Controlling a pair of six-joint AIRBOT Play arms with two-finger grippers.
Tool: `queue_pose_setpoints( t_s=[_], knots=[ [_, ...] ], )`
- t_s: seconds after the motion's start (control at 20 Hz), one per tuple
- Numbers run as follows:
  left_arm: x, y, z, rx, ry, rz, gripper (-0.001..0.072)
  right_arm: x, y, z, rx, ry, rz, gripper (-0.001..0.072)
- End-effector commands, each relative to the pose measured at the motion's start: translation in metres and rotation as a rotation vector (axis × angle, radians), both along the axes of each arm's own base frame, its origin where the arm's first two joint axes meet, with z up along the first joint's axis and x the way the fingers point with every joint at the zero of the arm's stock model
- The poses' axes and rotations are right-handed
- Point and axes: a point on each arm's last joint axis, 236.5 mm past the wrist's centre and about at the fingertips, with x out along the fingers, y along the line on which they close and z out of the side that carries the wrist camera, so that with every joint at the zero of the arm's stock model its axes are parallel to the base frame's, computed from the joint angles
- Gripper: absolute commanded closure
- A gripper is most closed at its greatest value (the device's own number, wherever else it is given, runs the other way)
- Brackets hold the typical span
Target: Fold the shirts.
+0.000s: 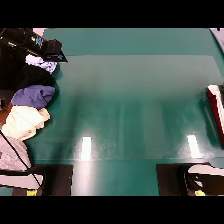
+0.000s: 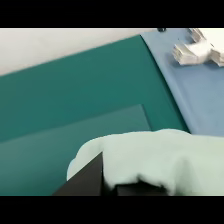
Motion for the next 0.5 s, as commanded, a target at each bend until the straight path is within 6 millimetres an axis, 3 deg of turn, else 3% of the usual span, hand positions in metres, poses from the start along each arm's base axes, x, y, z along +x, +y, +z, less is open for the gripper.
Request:
queue_pose_setpoints(
  t_s=[0.0, 0.35, 0.45],
  knots=[
    [0.000, 0.000, 0.000, 0.001, -0.001, -0.002, 0.0685, -0.043, 0.001, -0.038, 0.018, 0.198, -0.081, 0.0698],
    [-0.001, -0.001, 0.000, 0.017, -0.024, -0.044, 0.0685, -0.167, -0.013, -0.117, 0.073, 0.613, -0.475, 0.0695],
    [-0.001, 0.000, 0.000, 0.018, -0.024, -0.046, 0.0685, -0.184, -0.007, -0.137, 0.086, 0.675, -0.496, 0.0695]
  ],
)
